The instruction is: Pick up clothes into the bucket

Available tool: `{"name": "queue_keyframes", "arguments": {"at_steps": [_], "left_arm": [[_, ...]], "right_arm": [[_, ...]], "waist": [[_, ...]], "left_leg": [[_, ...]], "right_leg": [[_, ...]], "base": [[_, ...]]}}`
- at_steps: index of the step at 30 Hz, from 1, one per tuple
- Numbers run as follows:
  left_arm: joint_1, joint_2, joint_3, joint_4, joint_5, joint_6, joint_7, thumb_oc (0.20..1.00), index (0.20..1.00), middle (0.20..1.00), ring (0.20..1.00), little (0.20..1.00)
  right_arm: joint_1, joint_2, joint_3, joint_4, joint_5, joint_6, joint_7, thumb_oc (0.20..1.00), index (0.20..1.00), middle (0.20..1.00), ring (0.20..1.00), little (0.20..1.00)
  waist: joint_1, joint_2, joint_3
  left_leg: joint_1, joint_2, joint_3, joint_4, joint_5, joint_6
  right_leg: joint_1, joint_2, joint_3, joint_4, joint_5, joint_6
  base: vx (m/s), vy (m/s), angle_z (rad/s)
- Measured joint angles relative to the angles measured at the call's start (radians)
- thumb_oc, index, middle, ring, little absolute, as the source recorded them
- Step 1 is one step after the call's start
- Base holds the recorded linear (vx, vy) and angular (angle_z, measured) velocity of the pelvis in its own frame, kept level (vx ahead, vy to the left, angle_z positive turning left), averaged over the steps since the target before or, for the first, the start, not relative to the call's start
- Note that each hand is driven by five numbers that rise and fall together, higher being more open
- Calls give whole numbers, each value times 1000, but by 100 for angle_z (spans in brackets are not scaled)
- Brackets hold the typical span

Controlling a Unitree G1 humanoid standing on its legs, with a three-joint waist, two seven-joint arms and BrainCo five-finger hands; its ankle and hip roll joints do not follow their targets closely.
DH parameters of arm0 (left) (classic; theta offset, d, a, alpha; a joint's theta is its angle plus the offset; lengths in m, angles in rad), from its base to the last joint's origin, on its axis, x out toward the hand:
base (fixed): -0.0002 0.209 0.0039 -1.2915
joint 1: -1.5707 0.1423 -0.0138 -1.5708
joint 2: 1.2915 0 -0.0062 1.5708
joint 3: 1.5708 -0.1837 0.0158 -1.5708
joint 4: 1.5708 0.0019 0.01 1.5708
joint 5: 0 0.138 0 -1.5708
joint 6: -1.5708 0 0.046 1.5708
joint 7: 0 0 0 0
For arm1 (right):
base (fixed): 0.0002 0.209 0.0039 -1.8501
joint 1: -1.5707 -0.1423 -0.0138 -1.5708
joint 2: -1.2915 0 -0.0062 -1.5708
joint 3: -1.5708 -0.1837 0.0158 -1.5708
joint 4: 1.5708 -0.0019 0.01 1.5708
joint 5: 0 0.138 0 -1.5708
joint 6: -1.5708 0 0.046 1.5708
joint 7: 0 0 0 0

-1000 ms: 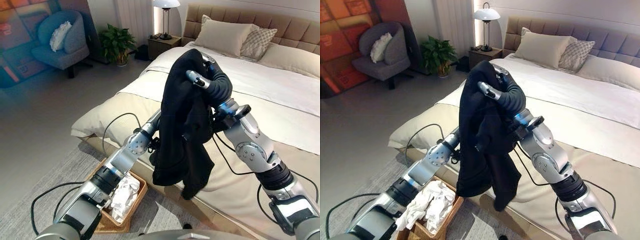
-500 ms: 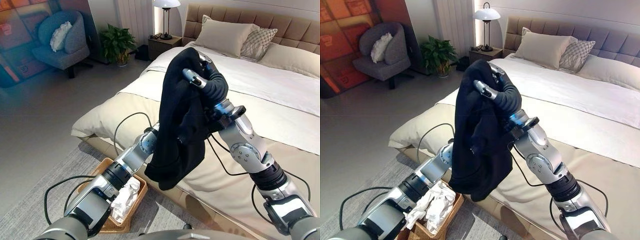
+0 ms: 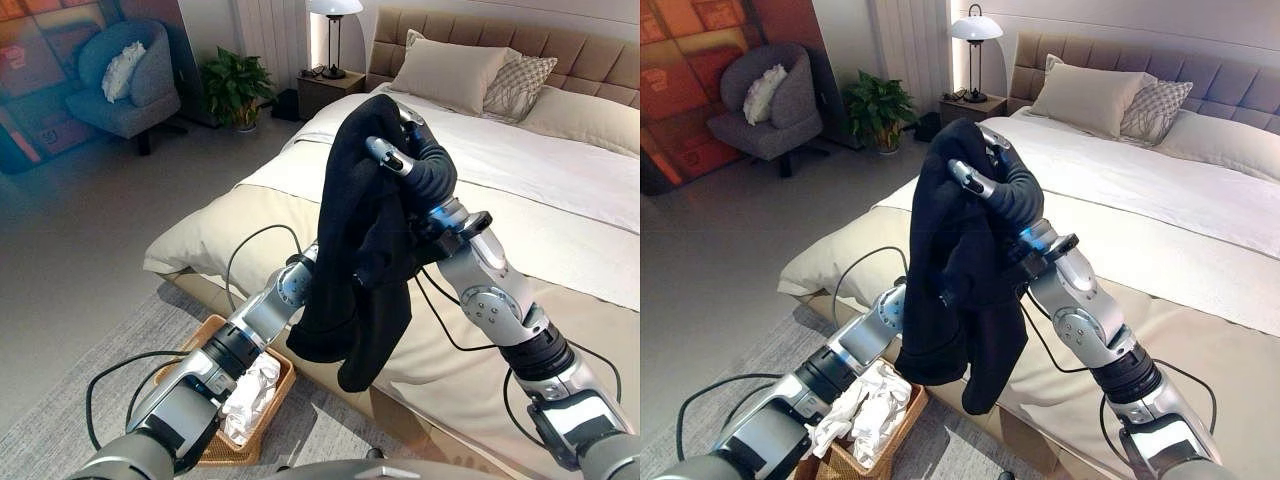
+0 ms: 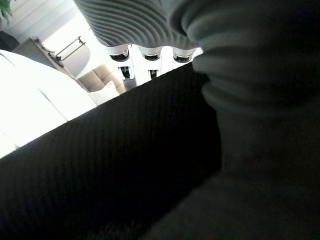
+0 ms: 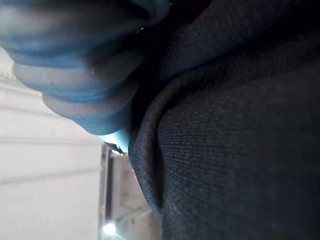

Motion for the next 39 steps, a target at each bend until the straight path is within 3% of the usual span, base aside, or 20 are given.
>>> {"name": "queue_keyframes", "arguments": {"at_steps": [6, 11, 12, 13, 16, 22, 25, 30, 39], "left_arm": [[4, 17, 71, 0, -3, 1, 8, 1000, 1000, 1000, 1000, 1000], [171, 75, 329, -85, -98, -18, 63, 1000, 1000, 1000, 1000, 1000], [260, 97, 423, -117, -122, -30, 74, 1000, 1000, 1000, 1000, 1000], [340, 112, 516, -124, -150, -33, 98, 1000, 1000, 1000, 1000, 1000], [481, 125, 654, -132, -214, -38, 141, 1000, 1000, 1000, 1000, 1000], [581, 74, 799, -125, -448, -87, 170, 1000, 1000, 1000, 1000, 1000], [590, 71, 801, -127, -542, -103, 146, 1000, 1000, 1000, 1000, 1000], [583, 72, 719, -180, -794, -100, -40, 1000, 1000, 1000, 1000, 1000], [443, 227, 557, -256, -834, -81, -188, 1000, 1000, 1000, 1000, 1000]], "right_arm": [[1, 0, -24, 3, -39, 0, -8, 200, 200, 200, 200, 200], [18, -67, -87, 4, -79, 1, -32, 200, 200, 200, 200, 200], [25, -88, -98, 5, -87, 2, -37, 200, 200, 200, 200, 200], [38, -101, -117, 5, -96, 1, -38, 200, 200, 200, 200, 200], [70, -129, -151, 5, -122, 2, -45, 200, 200, 200, 200, 200], [96, -139, -200, 52, -195, 2, -67, 200, 200, 200, 200, 200], [100, -117, -215, 72, -236, 2, -77, 200, 200, 200, 200, 200], [113, -54, -251, 113, -271, 0, -73, 200, 200, 200, 200, 200], [113, -35, -248, 169, -305, -1, -46, 200, 200, 200, 200, 200]], "waist": [[2, -1, 0], [2, -2, 3], [0, -2, 3], [4, -2, 4], [31, -3, 6], [79, -9, 11], [81, -9, 11], [80, -7, 13], [77, -1, 16]], "left_leg": [[-1, 0, -1, 0, 0, 0], [-1, 4, 1, -1, -1, 1], [1, 6, 4, -1, -3, 3], [1, 9, 5, -1, -5, 1], [1, 11, 4, -1, -7, 0], [-3, 7, -4, -1, -7, 0], [-3, 4, -8, -1, -7, 0], [-2, -1, -31, -1, -6, 1], [0, -2, -42, -1, -5, 2]], "right_leg": [[0, 0, -1, 0, 0, 0], [-1, 4, 0, -1, -1, 0], [-2, 6, 4, -3, -3, 0], [-2, 9, 5, -4, -5, -2], [-1, 11, 5, -4, -7, -4], [1, 6, -4, -5, -11, 1], [2, 3, -6, -5, -11, 2], [13, -2, -30, -4, -11, 1], [20, -3, -34, -4, -12, 2]], "base": [[0, 0, 0], [10, -2, -1], [29, -1, -4], [62, -5, -3], [11, -1, 0], [2, 11, 7], [1, 20, 4], [-3, 27, 9], [-3, 5, 4]]}}
